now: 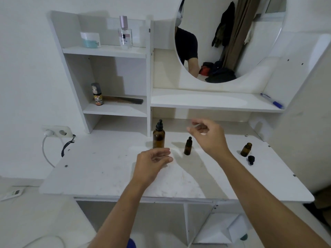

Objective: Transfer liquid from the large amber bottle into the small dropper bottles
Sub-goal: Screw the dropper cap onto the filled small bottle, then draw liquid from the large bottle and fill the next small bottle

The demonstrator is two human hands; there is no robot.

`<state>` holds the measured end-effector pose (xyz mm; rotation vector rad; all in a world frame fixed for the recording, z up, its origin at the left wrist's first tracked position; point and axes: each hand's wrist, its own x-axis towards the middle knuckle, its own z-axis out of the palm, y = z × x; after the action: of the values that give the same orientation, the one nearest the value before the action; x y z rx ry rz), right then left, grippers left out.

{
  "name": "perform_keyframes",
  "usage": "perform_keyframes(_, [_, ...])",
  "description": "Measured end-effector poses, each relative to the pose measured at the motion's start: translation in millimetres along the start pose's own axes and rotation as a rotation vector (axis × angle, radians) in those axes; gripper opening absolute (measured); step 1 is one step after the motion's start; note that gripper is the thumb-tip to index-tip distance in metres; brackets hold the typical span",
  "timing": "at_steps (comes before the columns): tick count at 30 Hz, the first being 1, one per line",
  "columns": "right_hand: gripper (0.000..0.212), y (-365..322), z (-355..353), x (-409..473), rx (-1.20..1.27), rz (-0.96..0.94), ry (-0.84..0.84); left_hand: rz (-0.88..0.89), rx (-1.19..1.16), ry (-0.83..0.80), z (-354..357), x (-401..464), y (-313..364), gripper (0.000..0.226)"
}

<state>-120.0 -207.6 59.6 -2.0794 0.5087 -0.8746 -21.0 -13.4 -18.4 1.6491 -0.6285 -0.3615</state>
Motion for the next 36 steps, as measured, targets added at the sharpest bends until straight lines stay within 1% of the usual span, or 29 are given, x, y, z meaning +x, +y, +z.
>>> perform_keyframes(3, [0.028,-22,18,7,0.04,0.014,-0.106,-0.028,0.002,0.095,-34,-2,-3,0.034])
perform_keyframes(4, [0.029,-27,26,10,0.046,0.01,-0.145,-0.024,0.018,0.136,-43,0,-5,0.038])
perform_keyframes(6, [0.035,-35,39,16,0.047,-0.006,-0.224,0.0,0.074,0.2,-52,8,-8,0.055])
perform_keyframes(9, [0.036,-40,55,23,0.02,-0.033,-0.287,0.015,0.099,0.18,-52,25,-11,0.083])
perform_keyframes(11, [0.031,-40,61,27,0.004,-0.041,-0.294,0.007,0.084,0.121,-45,36,-11,0.091])
perform_keyframes(13, [0.023,-39,65,32,-0.028,-0.052,-0.289,0.018,0.076,0.076,-38,44,-11,0.09])
perform_keyframes(14, [0.02,-38,66,34,-0.045,-0.059,-0.284,0.028,0.078,0.065,-35,46,-12,0.085])
perform_keyframes(17, [0.013,-37,69,38,-0.057,-0.073,-0.268,0.055,0.101,0.07,-31,52,-16,0.063])
perform_keyframes(19, [0.006,-38,72,40,-0.064,-0.076,-0.249,0.063,0.121,0.077,-31,54,-18,0.053])
perform_keyframes(22, [0.001,-36,76,40,-0.065,-0.089,-0.194,0.064,0.137,0.083,-31,54,-18,0.05])
perform_keyframes(28, [0.005,-36,81,39,-0.116,-0.107,-0.15,0.065,0.142,0.083,-30,53,-18,0.051])
perform_keyframes(32, [0.004,-37,80,35,-0.122,-0.105,-0.165,0.068,0.158,0.087,-30,53,-19,0.051])
perform_keyframes(36, [0.01,-42,73,34,-0.106,-0.071,-0.208,0.065,0.186,0.095,-28,52,-17,0.051])
